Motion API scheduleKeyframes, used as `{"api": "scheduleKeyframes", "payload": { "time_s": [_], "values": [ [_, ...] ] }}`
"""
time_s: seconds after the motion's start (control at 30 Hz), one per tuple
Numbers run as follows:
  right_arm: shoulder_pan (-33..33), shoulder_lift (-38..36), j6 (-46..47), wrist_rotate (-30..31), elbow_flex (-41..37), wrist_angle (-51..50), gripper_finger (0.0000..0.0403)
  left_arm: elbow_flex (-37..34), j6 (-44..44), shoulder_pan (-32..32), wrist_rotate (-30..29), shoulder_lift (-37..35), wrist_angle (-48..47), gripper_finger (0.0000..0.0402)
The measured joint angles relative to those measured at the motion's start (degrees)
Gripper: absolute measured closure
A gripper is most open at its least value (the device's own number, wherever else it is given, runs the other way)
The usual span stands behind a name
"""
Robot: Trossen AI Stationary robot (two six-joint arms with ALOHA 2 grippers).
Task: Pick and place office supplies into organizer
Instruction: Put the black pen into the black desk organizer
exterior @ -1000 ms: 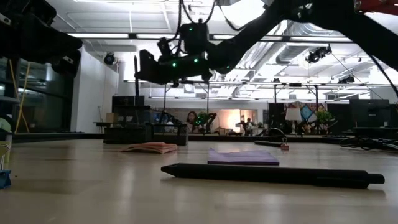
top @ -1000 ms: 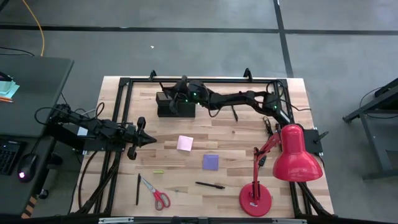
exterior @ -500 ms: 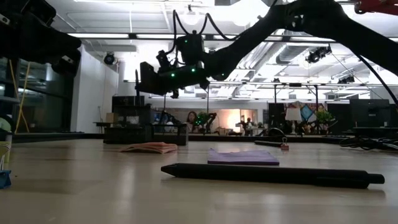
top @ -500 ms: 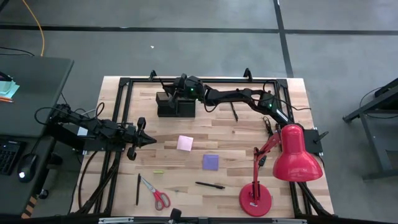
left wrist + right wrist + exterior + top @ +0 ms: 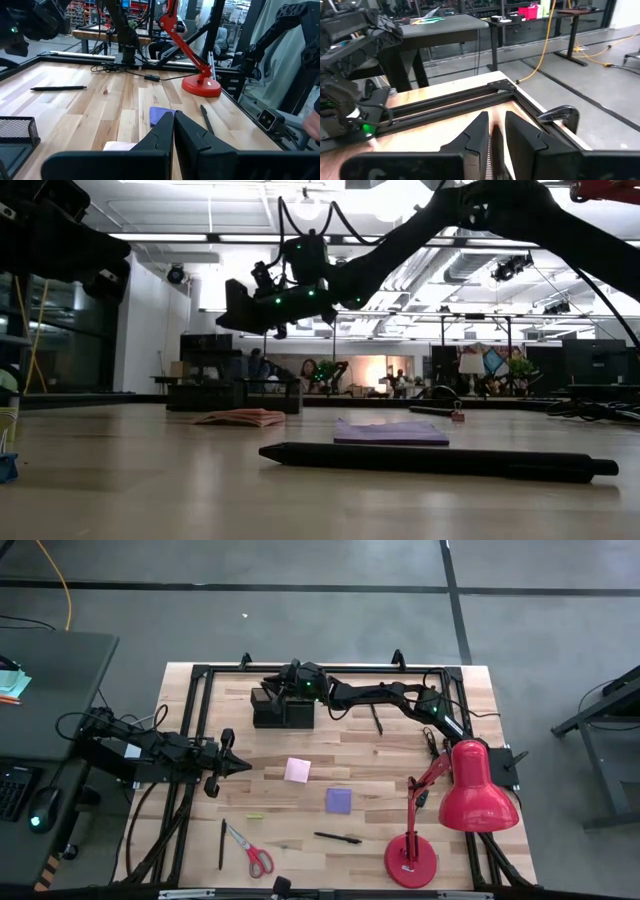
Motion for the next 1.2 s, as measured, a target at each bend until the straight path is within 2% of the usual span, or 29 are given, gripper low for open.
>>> {"api": "scheduleKeyframes", "payload": {
  "time_s": [0.23,0.47,0.53,0.7,0.8,0.93,1.07,1.2],
  "values": [
    [0.1,0.0,0.8,-1.8,0.0,-1.0,0.0321,0.0,0.0,0.0,0.2,0.0,0.0,0.0401],
    [1.2,-0.3,-1.3,-10.0,-0.1,-4.0,0.0313,0.0,0.0,0.0,0.2,0.6,0.0,0.0401],
    [2.1,-1.3,-4.4,-10.3,-0.1,-6.7,0.0315,0.0,0.0,0.0,0.2,1.0,0.0,0.0401],
    [6.3,-6.5,-12.5,-7.1,-0.1,-14.8,0.0322,0.0,0.0,0.0,0.2,1.7,-0.3,0.0401],
    [8.8,-9.8,-15.6,-5.4,-0.1,-22.8,0.0324,0.0,0.0,0.0,0.2,1.9,-0.1,0.0401],
    [10.5,-12.5,-15.4,-3.4,-0.1,-35.6,0.0324,0.0,0.0,0.0,0.2,1.9,0.0,0.0401],
    [10.9,-13.2,-13.4,-6.1,-0.1,-45.7,0.0324,0.0,0.0,0.0,0.3,1.9,0.0,0.0401],
    [12.7,-13.5,-13.6,-6.0,-0.1,-55.9,0.0324,0.0,0.1,0.0,0.3,1.9,0.0,0.0401]
  ]
}}
